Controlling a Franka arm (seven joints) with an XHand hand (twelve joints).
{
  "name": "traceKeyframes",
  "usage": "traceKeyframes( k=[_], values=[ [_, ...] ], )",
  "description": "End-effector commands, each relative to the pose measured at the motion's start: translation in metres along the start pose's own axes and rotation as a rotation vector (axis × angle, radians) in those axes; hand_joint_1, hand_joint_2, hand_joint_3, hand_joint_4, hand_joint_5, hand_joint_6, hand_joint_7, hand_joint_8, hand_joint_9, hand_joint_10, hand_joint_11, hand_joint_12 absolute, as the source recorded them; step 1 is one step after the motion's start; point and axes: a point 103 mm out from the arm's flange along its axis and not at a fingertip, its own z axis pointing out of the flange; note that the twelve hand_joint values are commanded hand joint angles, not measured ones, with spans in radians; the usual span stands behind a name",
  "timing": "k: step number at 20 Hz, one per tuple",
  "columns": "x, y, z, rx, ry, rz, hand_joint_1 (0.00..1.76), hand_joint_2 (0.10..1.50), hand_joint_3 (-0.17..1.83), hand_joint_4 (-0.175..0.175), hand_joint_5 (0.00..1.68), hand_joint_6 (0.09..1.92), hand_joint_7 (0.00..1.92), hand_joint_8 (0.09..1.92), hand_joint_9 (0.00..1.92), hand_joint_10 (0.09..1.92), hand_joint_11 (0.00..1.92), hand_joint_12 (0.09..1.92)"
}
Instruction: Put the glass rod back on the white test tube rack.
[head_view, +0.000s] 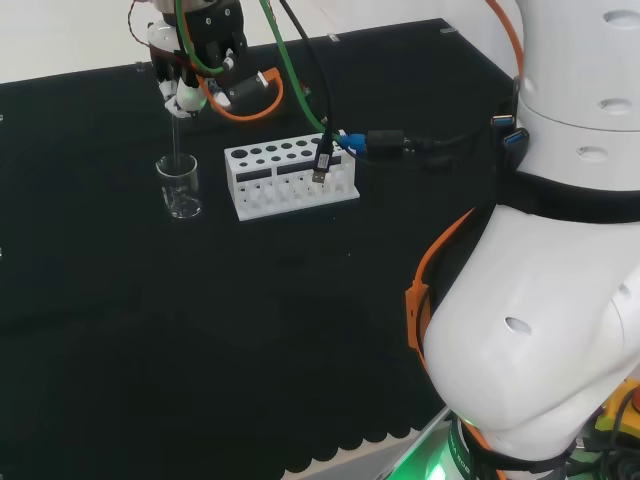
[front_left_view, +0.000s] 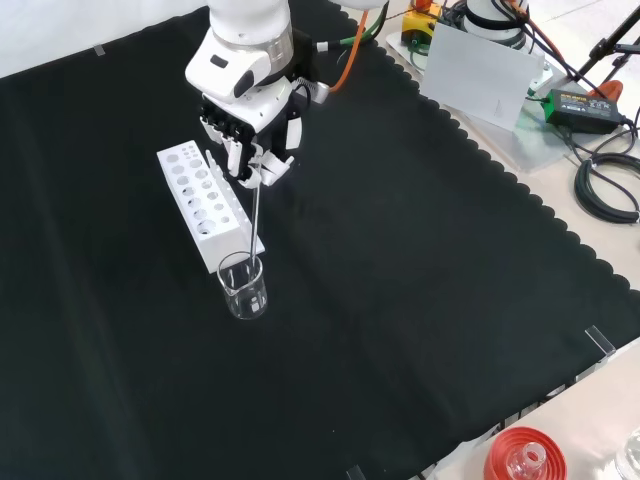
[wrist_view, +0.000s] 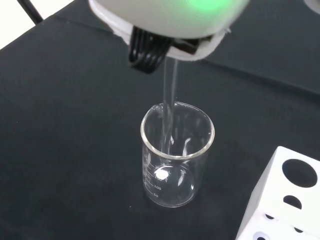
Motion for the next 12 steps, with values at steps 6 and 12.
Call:
traceKeyframes(
  k=[6,12],
  values=[
    [0.0001,-0.0005,0.0054,-0.039,0.072,-0.031,1.22,0.58,0.84,-0.175,1.25,0.80,1.67,0.63,1.88,0.35,1.71,0.71],
    [0.0016,0.0009,0.0048,-0.038,0.075,-0.028,1.22,0.58,0.84,-0.175,1.25,0.80,1.67,0.63,1.88,0.35,1.71,0.71]
  ],
)
